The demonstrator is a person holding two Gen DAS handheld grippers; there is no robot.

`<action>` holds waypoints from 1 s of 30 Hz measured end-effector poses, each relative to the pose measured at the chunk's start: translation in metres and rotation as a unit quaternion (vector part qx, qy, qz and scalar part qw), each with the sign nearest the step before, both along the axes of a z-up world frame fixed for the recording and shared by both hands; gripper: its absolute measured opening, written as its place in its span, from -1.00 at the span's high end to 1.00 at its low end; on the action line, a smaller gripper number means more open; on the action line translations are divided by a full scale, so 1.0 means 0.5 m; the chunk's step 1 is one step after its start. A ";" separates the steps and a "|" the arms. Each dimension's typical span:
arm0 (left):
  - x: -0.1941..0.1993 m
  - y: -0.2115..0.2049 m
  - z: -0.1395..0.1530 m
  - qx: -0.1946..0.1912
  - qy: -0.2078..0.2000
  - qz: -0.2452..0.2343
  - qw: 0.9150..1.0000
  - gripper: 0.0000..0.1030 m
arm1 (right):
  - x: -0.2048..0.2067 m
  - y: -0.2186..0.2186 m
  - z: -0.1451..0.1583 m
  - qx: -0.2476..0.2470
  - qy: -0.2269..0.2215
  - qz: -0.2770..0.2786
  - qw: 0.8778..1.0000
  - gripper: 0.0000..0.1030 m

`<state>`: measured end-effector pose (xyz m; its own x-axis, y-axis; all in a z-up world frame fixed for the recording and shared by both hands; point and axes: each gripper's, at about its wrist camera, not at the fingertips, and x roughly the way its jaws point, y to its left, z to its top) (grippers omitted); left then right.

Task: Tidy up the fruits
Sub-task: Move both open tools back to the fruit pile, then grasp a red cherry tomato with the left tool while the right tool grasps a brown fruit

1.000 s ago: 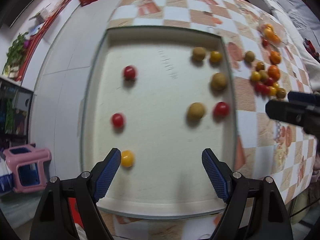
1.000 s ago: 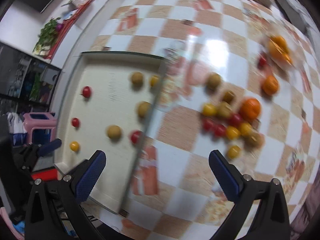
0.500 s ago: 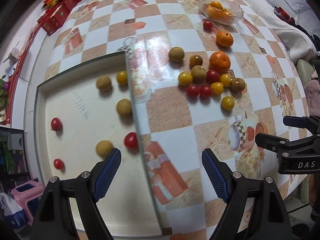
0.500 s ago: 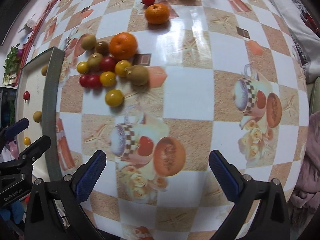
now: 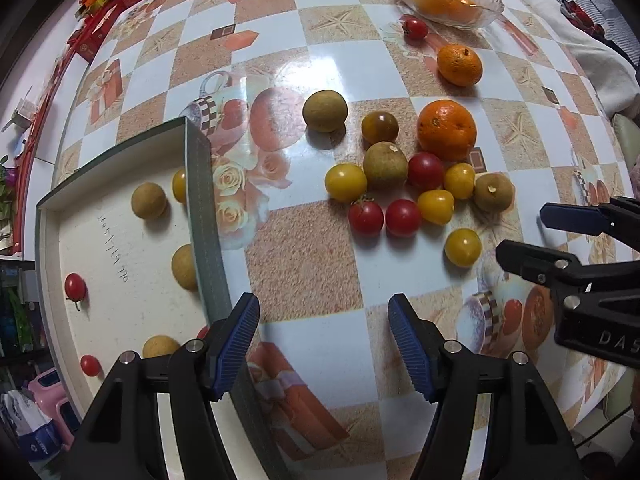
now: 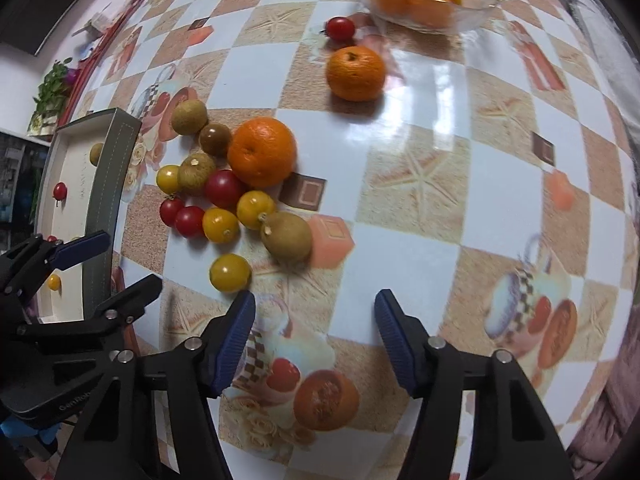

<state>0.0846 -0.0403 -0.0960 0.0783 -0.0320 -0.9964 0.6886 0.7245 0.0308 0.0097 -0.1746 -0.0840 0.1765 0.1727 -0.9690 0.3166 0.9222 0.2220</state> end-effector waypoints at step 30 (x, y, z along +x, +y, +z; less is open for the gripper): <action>0.059 -0.145 -0.015 -0.047 0.016 0.002 0.999 0.63 | -0.069 -0.027 0.029 0.026 -0.040 -0.027 0.999 0.50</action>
<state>0.1141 -0.1126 -0.1036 0.0474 -0.1245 -0.9911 0.6856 0.7257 -0.0584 -0.0246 -0.1883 -0.0695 0.2635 0.2100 -0.9415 0.3446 0.8911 0.2952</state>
